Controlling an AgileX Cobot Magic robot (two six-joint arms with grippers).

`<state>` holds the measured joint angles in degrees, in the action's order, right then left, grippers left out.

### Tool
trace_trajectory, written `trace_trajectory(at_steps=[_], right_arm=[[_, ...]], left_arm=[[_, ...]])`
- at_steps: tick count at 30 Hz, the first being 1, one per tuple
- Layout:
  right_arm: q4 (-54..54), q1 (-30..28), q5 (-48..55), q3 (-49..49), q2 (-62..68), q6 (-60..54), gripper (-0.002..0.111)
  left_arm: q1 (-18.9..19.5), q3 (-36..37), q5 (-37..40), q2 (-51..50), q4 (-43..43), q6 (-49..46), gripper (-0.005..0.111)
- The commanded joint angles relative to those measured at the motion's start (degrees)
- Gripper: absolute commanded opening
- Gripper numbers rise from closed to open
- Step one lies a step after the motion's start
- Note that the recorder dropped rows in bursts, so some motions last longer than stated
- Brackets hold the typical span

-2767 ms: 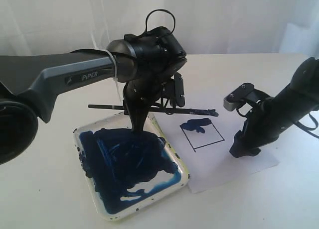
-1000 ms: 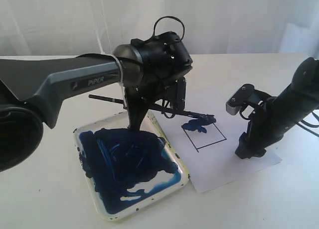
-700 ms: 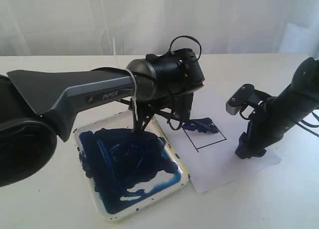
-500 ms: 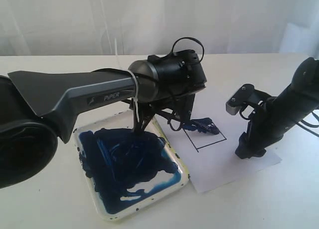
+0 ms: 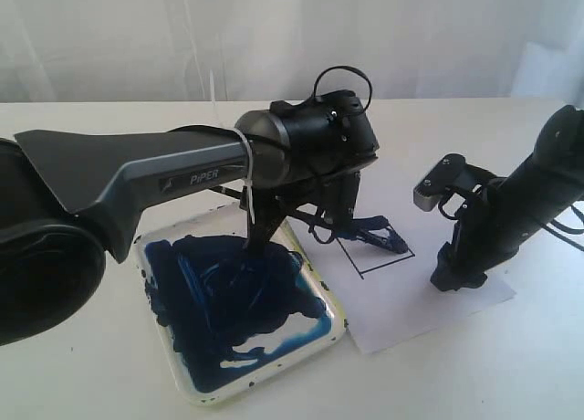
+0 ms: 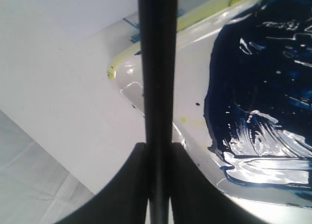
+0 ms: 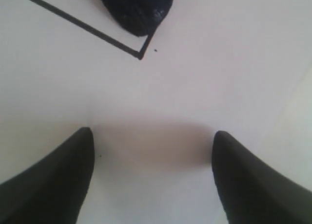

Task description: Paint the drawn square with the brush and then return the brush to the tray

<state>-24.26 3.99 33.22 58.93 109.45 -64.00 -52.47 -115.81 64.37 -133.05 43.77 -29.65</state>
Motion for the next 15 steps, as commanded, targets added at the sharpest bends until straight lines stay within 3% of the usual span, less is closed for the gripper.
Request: trace_trajectory(at_steps=[1,15], right_arm=[[0.7,0.0,-0.3,-0.3,1.2,0.0,0.063],[0.7,0.0,-0.1,-0.3,1.2,0.0,0.063]], left_arm=[[-0.3,-0.2,5.6,0.4,-1.4,-0.8,0.0],[-0.8,-0.2,5.6,0.4,-1.5,-1.9,0.0]])
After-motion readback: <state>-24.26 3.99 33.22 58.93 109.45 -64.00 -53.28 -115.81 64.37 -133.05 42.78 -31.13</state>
